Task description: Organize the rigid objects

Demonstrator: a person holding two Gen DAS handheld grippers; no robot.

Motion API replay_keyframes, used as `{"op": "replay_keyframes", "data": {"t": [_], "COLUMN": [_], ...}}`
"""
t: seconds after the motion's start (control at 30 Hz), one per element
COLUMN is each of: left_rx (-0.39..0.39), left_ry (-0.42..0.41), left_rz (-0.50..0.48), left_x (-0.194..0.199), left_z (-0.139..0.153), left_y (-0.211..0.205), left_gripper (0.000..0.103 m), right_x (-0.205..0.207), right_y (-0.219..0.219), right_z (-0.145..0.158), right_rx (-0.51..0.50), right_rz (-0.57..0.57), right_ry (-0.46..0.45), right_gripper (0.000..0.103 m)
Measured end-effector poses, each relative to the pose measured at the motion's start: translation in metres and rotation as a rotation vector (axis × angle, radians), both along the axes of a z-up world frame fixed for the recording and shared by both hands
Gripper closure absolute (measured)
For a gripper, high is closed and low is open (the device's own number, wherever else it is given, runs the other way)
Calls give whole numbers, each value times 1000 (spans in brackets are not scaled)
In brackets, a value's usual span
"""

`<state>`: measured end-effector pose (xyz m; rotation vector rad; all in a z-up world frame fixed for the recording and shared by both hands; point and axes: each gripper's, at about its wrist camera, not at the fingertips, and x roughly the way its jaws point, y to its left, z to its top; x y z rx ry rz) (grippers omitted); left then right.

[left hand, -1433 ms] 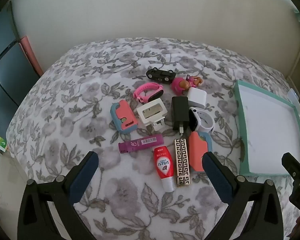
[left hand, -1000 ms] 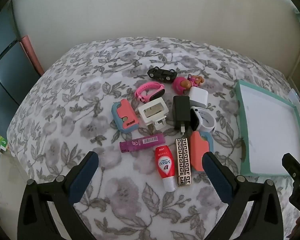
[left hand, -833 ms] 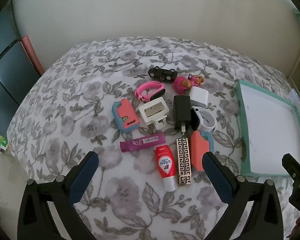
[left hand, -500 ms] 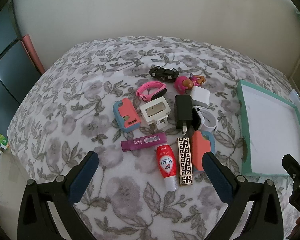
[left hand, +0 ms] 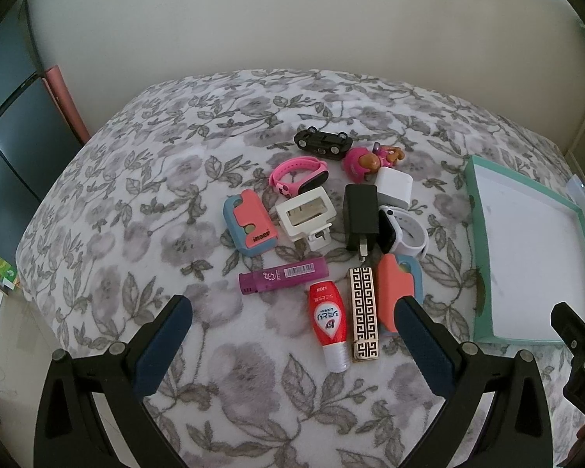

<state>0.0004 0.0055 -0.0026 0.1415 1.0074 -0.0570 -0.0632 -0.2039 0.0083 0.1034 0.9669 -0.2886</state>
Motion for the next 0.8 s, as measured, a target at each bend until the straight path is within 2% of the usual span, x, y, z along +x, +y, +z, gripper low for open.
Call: {"op": "replay_keyframes", "data": {"t": [0.8], "left_rx": [1], "left_ry": [4], "left_rz": [5], "left_x": [-1], "left_z": [-2], "left_y": [2], "left_gripper": [0], "right_x": [2], "right_y": [-1], "right_z": [-3], "right_rx": [0], "right_rz": [0], "right_ry": [8], "right_gripper": [0]}}
